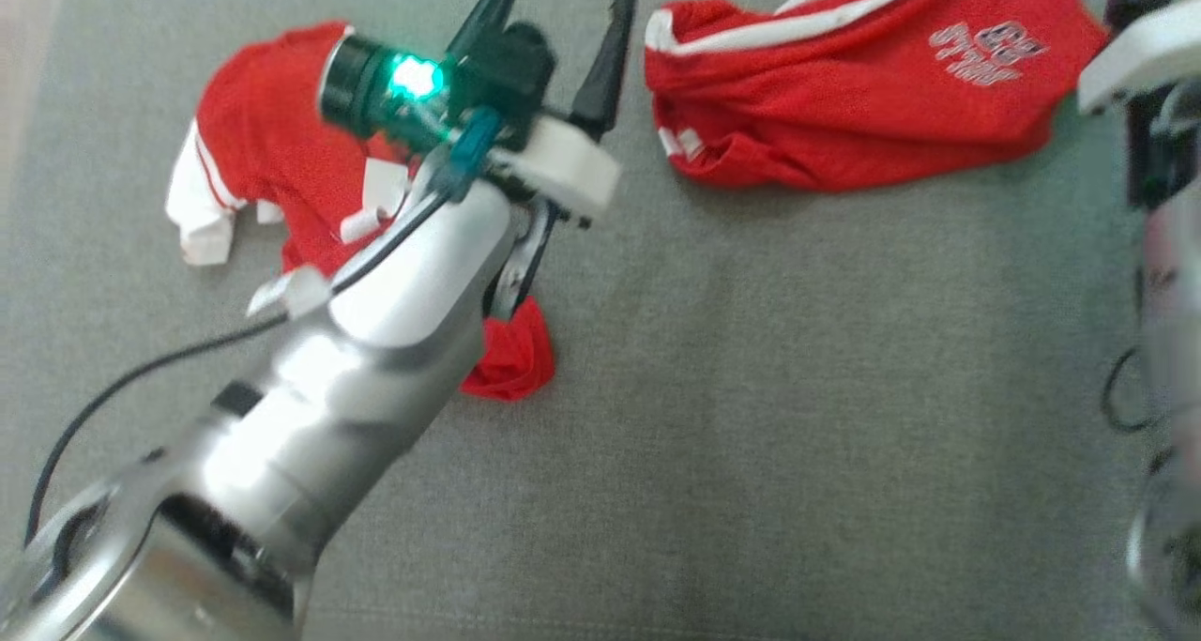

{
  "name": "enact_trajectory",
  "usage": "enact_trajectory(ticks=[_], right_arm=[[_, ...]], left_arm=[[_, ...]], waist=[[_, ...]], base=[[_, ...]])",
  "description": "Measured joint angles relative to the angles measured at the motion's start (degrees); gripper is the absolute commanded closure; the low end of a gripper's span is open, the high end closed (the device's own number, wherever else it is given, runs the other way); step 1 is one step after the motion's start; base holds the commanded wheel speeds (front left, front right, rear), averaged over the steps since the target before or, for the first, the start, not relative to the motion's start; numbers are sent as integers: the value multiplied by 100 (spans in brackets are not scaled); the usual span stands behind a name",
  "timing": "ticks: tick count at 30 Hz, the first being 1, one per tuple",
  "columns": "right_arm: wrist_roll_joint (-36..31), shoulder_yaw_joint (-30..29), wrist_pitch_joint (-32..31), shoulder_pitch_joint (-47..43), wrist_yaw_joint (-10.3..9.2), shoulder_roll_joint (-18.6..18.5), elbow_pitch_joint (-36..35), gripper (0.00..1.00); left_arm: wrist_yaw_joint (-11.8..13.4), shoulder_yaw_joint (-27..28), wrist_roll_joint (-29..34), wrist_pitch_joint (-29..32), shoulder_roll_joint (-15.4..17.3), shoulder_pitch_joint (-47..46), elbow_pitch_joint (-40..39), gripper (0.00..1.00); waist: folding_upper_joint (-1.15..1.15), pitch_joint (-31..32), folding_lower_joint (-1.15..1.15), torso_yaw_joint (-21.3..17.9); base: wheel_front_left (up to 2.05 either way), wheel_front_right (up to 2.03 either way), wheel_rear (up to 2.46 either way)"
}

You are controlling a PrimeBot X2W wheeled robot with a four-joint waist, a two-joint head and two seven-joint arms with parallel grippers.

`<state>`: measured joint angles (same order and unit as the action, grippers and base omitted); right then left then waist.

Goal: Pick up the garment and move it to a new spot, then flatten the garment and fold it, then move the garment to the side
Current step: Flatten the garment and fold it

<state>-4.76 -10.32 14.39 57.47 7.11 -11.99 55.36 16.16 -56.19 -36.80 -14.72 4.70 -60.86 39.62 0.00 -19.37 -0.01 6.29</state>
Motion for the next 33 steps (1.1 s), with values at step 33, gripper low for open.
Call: enact_trajectory(ticks=[33], right_arm=[[1702,769,7,-5007,0,924,-3758,0]], left_arm=[[-13,2283,1695,1,814,4581,-2137,0]], waist=[[0,1185,1,-303]], base=[[0,0,0]])
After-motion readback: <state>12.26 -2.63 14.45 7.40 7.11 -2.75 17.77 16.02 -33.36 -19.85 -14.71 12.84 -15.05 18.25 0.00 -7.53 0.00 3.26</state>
